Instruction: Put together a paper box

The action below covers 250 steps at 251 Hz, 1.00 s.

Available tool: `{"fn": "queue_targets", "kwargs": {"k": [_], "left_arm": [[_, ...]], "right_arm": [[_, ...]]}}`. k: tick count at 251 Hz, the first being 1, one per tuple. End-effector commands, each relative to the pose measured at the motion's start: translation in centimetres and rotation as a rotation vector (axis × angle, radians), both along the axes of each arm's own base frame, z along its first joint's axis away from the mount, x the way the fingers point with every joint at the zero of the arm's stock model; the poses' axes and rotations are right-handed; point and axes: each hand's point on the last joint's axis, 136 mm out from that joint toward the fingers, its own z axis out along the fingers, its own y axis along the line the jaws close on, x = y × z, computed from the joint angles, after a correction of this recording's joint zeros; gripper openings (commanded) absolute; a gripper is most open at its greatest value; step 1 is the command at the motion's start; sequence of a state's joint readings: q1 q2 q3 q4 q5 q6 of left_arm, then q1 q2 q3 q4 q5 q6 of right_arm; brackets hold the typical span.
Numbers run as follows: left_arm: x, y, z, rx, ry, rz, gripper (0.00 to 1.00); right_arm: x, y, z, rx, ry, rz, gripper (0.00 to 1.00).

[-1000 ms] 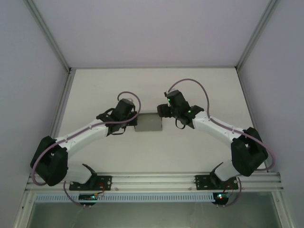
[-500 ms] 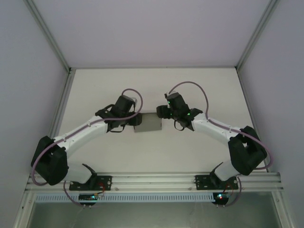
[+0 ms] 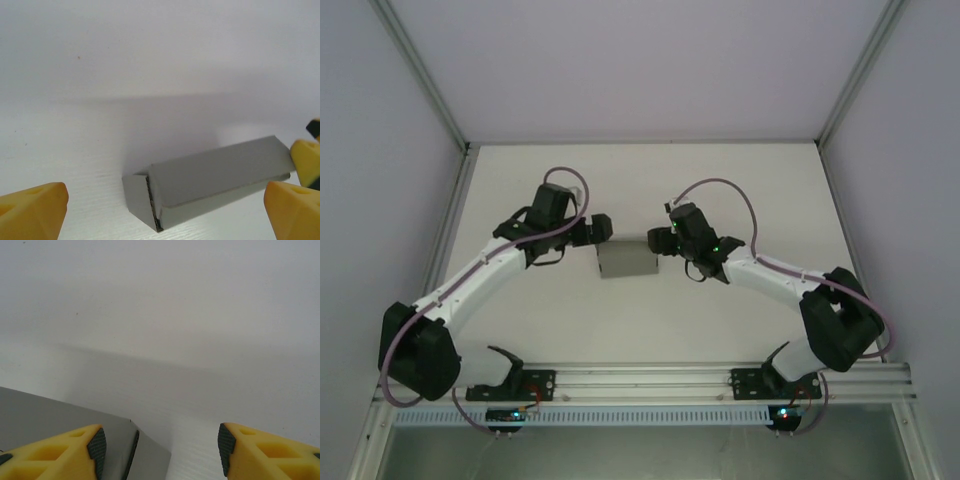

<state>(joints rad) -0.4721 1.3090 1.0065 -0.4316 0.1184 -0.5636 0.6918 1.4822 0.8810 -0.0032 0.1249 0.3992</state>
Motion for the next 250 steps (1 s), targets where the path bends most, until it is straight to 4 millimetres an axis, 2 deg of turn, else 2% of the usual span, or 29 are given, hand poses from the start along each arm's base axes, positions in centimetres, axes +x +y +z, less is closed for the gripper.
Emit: {"fn": "queue_targets", "kwargs": {"k": [1,29,80,101,146,166,202,222,250], "left_arm": [[0.5,-0.8,-1.2,-0.121,0.064,0.012,0.97],[0.5,-0.3,-2.5,-0.130,0.104,0.033,0.86],[-0.3,-0.3,-4.3,-0.203,0.134,0.037,0.73],[-0.6,-0.6,-4.9,-0.226,0.145,0.026,0.70],[-1.3,0.4,-7.4,-0.231,0.203,0.079,0.49],[-2.0,0.5,-8.6,-0.264,0.223,0.091,0.45],[-3.5,0.2,-10.7,-0.341,0.263,0.104,0.45],[-4.3,-0.4,-11.7,-0.409,0.289,0.094,0.39],[-5.7,-0.1,-13.8,-0.405,0.336,0.109,0.33]], "right_arm": [[-4.0,-3.0,-7.6,-0.228,0.182,0.054,0.63],[-4.3,-3.1,-8.4,-0.235,0.188,0.060,0.62],[-5.1,-3.2,-9.6,-0.233,0.209,0.085,0.61],[-5.3,-3.4,-10.1,-0.239,0.222,0.080,0.59],[-6.1,-3.9,-11.3,-0.226,0.254,0.063,0.55],[-6.2,-4.3,-11.8,-0.224,0.266,0.053,0.53],[-6.7,-4.7,-12.6,-0.216,0.293,0.047,0.50],[-6.9,-4.8,-12.9,-0.208,0.302,0.046,0.47],[-7.3,-4.9,-13.6,-0.205,0.317,0.055,0.40]]}}
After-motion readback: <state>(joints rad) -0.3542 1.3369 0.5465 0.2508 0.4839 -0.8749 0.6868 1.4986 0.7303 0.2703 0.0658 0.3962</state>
